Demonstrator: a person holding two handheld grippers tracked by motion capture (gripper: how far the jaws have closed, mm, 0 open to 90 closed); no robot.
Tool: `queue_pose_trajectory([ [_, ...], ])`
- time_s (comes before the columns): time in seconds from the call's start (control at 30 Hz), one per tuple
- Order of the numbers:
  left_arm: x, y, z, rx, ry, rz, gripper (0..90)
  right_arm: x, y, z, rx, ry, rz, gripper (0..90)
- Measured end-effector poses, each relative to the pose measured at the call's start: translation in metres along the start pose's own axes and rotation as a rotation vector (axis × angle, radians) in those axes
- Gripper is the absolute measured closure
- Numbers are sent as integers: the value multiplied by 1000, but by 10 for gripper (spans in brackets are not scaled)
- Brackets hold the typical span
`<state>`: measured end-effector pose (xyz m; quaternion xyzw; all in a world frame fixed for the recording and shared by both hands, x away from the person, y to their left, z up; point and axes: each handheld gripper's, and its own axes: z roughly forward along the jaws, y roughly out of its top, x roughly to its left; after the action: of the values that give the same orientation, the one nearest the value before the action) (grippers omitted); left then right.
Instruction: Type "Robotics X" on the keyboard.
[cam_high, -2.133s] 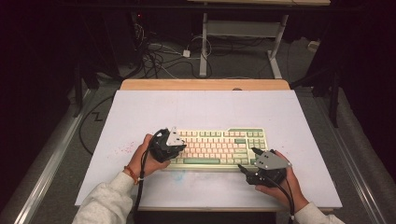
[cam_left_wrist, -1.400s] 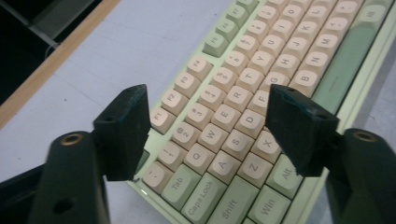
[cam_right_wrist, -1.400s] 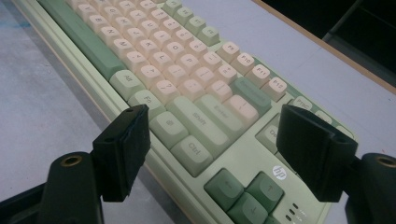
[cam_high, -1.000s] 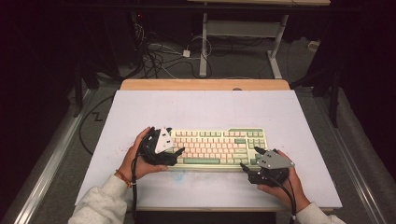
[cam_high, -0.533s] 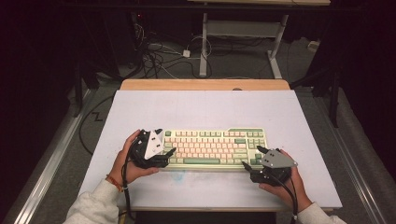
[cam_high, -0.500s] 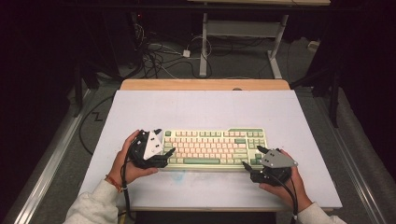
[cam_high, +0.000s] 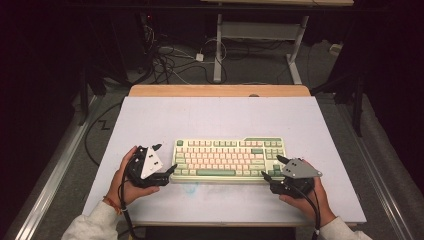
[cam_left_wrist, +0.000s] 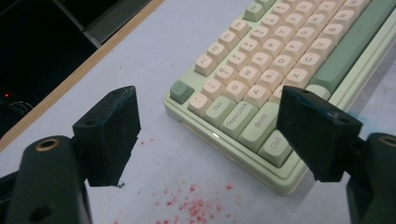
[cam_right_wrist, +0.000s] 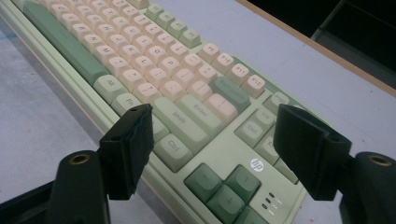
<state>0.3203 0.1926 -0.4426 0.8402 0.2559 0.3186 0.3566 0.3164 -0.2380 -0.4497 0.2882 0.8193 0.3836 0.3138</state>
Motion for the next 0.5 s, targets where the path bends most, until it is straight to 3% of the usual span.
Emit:
queue_pose_trajectory([
  [0.23,-1,-15,-4,18,-23,-48,208,-2,1,-1,-5,5,12,326],
  [0.37,-4,-17,-4,-1,-113,-97,300,-2,1,-1,-6,1,14,319],
  [0.5,-11,-12,-2,4,-167,-88,391,-1,1,-1,-3,0,11,310],
])
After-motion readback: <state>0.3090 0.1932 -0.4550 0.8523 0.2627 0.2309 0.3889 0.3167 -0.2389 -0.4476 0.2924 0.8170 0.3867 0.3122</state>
